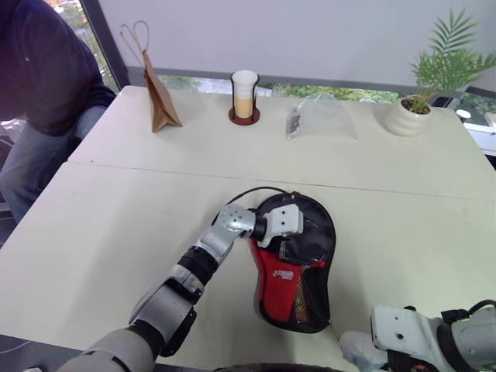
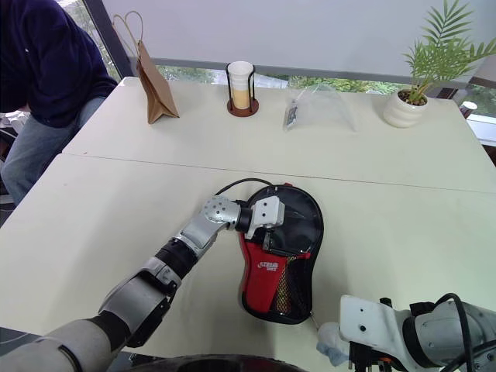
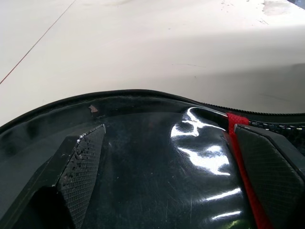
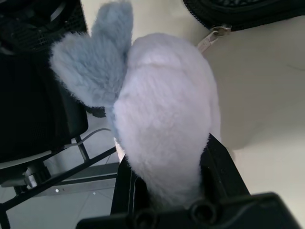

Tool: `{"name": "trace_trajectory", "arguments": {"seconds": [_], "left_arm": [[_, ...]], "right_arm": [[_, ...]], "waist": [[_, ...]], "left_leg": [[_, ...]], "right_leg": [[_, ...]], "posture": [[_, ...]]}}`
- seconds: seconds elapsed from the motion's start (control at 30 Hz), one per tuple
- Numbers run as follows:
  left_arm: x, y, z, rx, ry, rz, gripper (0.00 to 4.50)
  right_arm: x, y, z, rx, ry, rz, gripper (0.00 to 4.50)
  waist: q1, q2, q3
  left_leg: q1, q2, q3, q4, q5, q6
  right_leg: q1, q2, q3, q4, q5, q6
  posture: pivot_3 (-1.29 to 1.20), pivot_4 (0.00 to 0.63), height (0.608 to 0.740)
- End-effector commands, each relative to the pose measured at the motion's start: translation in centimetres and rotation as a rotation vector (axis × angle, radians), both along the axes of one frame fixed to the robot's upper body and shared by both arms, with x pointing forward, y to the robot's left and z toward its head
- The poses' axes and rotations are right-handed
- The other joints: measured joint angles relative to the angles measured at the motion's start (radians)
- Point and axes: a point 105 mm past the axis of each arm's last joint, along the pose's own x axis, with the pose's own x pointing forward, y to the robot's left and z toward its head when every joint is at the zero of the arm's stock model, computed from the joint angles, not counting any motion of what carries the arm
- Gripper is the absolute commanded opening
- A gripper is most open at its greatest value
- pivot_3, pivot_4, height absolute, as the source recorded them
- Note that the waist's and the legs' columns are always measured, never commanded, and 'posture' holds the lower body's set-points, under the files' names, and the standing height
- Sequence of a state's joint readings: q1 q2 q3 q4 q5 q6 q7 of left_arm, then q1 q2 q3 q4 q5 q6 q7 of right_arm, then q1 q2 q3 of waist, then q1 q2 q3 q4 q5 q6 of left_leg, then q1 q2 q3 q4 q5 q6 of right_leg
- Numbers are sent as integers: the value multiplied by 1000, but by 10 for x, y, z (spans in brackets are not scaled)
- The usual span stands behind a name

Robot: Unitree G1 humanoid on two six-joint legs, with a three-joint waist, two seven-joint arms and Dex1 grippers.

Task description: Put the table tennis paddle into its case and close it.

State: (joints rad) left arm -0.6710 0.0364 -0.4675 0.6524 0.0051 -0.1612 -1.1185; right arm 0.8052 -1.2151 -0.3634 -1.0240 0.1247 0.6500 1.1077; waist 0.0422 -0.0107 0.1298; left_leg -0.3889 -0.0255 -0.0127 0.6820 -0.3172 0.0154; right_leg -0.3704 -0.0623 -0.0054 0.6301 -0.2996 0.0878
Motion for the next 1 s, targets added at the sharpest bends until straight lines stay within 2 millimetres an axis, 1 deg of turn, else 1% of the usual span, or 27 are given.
{"name": "trace_trajectory", "arguments": {"seconds": [0.03, 0.07, 0.1, 0.13, 0.17, 0.2, 0.23, 0.27, 0.37, 0.47, 0.5, 0.57, 0.67, 0.7, 0.73, 0.77, 0.87, 1.0], "left_arm": [[-1, 18, -39, 136, 94, 62, 4500], [0, 18, -37, 125, 96, 68, 4500], [1, 19, -35, 117, 97, 71, 4500], [2, 19, -34, 108, 98, 73, 4500], [3, 20, -30, 91, 105, 82, 4500], [5, 22, -26, 74, 107, 89, 4500], [7, 23, -22, 59, 108, 96, 4500], [9, 25, -19, 48, 110, 104, 4500], [15, 30, -11, 33, 104, 128, 4500], [24, 38, 8, -23, 110, 157, 4500], [27, 41, 18, -50, 116, 168, 4500], [37, 51, 45, -124, 105, 202, 4500], [44, 70, 82, -194, 90, 230, 4500], [45, 77, 92, -208, 91, 233, 4500], [44, 85, 103, -221, 88, 231, 4500], [42, 90, 110, -229, 86, 229, 4500], [35, 115, 132, -221, 74, 223, 4500], [18, 149, 147, -143, 51, 228, 4500]], "right_arm": [[24, -6, 9, 9, -82, -56, 1182], [35, -9, 13, 12, -121, -72, 1613], [41, -11, 16, 14, -140, -81, 2085], [47, -13, 18, 14, -159, -91, 2698], [57, -17, 22, 13, -189, -112, 3237], [67, -20, 25, 16, -219, -131, 3666], [76, -22, 29, 17, -243, -149, 4266], [82, -24, 31, 16, -258, -164, 4431], [92, -26, 36, 36, -260, -191, 4431], [101, -26, 52, 93, -265, -203, 4431], [106, -26, 61, 117, -278, -212, 4431], [116, -27, 83, 170, -320, -229, 4431], [125, -26, 112, 235, -382, -227, 4431], [128, -25, 120, 256, -395, -225, 4431], [129, -24, 128, 275, -413, -220, 4431], [130, -24, 133, 287, -423, -217, 4431], [135, -27, 147, 288, -471, -203, 4431], [137, -34, 153, 270, -504, -201, 4431]], "waist": [[-2, 0, 0], [-2, 0, 0], [-3, 0, 0], [-2, 0, 0], [-2, 0, 0], [-3, 0, 0], [-3, 1, 1], [-5, 2, 2], [-6, 5, 4], [-7, 9, 6], [-7, 11, 8], [-8, 17, 13], [-6, 15, 20], [-5, 15, 20], [-4, 15, 20], [-3, 15, 20], [-5, 15, 20], [-6, 16, 21]], "left_leg": [[0, 0, 0, 0, 0, 0], [0, 0, 0, 0, 0, 0], [0, 0, 0, 0, 0, 0], [0, 0, 0, 0, 0, 0], [0, 0, 0, 0, 0, 0], [0, 0, 0, 0, 0, 0], [-1, 0, 0, 0, 0, 0], [-1, 0, 0, 0, 0, 0], [-2, 0, 0, -1, 0, 0], [-2, 0, 0, -2, 0, 0], [-2, 0, 0, -1, 0, 0], [-2, 0, 0, -1, 0, 0], [-7, 0, 0, -1, 0, -1], [-12, 0, 0, -1, 1, -1], [-18, 0, 0, 1, 2, -2], [-22, 0, 0, 1, 6, -9], [-23, -1, 0, 0, 6, -9], [-23, -1, 1, 1, 6, -9]], "right_leg": [[0, 0, 0, 0, 0, 0], [0, 0, 0, -1, 0, 0], [0, 0, 0, -1, 0, -1], [0, 0, 0, -1, 0, -1], [0, 0, 0, -1, 0, -1], [-1, 0, 0, -1, 0, -1], [-1, 0, 0, -1, 0, -1], [-1, 0, 0, -1, 0, -1], [-3, 0, 0, 0, 0, -1], [-4, 0, 0, 1, 1, 1], [-4, 0, 0, 1, 1, 1], [-4, 0, 0, 1, 1, 0], [-9, 0, 0, 2, 2, 1], [-13, 0, 0, 2, 2, 2], [-20, 0, 0, 4, 3, 3], [-25, 0, 0, 5, 3, 4], [-26, 1, 0, 5, 3, 4], [-25, 0, 0, 4, 3, 4]], "posture": [[0, 150, 740], [0, 150, 740], [0, 150, 740], [0, 150, 740], [0, 150, 740], [0, 150, 740], [0, 150, 740], [0, 150, 740], [0, 150, 740], [0, 150, 740], [0, 150, 740], [0, 150, 740], [0, 150, 740], [0, 150, 740], [0, 150, 740], [0, 150, 740], [0, 150, 740], [0, 150, 740]]}}
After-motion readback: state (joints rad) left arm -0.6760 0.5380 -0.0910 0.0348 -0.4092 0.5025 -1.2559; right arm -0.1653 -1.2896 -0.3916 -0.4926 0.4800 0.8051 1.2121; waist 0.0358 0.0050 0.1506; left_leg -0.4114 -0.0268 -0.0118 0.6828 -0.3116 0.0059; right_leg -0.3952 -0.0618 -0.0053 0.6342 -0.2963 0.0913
